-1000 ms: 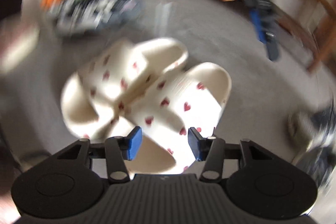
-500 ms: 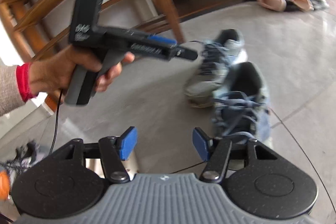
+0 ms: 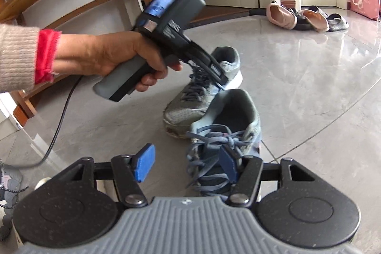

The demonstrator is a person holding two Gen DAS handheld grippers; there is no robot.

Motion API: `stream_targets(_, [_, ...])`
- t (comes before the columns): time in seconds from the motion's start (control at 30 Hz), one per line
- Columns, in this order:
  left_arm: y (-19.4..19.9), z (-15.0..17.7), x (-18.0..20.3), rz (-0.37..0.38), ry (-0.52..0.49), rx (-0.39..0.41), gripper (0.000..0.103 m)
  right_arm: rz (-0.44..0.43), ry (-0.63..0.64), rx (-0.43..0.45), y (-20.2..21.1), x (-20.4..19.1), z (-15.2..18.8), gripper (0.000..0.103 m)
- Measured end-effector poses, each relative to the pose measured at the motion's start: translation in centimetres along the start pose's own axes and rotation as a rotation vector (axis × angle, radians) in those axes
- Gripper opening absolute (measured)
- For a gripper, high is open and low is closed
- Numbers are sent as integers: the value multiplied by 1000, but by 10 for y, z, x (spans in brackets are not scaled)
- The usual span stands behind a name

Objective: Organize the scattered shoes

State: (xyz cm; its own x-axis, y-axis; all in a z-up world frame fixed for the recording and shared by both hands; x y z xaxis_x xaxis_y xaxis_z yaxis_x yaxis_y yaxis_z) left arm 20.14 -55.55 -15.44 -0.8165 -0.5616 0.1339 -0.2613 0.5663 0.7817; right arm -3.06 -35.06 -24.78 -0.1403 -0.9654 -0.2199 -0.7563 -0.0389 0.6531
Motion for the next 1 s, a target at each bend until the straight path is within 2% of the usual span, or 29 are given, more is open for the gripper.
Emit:
stream_targets(0.1, [18, 3, -20, 55, 208, 31, 6, 39, 15, -10, -3, 7, -5, 64])
stream_targets(0.2, [54, 34, -25, 50, 283, 37, 6, 62, 27, -19, -4, 12, -8, 64])
stream_targets(0.33, [87, 80, -10, 6, 285, 3, 6, 64, 75, -50, -7, 8, -8, 64])
stream_targets(0.43, [97, 113, 7, 26, 349, -49, 6, 67, 128, -57, -6, 2, -9, 64])
stream_targets(0.5, [98, 124, 22, 25, 340, -50, 6, 65, 145, -65, -6, 0, -8, 64])
stream_targets(0.6, [106, 122, 36, 53, 324, -47, 8, 75, 179, -82, -6, -4, -9, 64])
stream_targets(0.7, [117, 113, 32, 66, 347, -51, 15, 92, 211, -95, -8, -5, -10, 65])
stream_targets(0.9, [150, 101, 4, 6, 310, -3, 22, 92, 236, -98, -10, -15, -11, 65])
stream_targets(1.0, [150, 116, -6, -1, 313, -40, 28, 93, 292, -92, -19, -28, -13, 65])
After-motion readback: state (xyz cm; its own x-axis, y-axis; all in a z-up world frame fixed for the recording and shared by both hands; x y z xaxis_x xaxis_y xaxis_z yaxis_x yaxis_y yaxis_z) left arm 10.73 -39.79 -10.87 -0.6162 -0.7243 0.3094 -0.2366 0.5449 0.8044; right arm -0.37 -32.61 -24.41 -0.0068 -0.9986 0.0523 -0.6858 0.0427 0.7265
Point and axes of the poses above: each gripper's, at about its wrist camera, not at the fingertips, and y roughly against the way its jaws point, x to its right, z to its underside, the point moved 8 cm from there along -y, roughly the way its jaws point, and after that the axes turned 1 degree about -z, right-handed, at the moved point
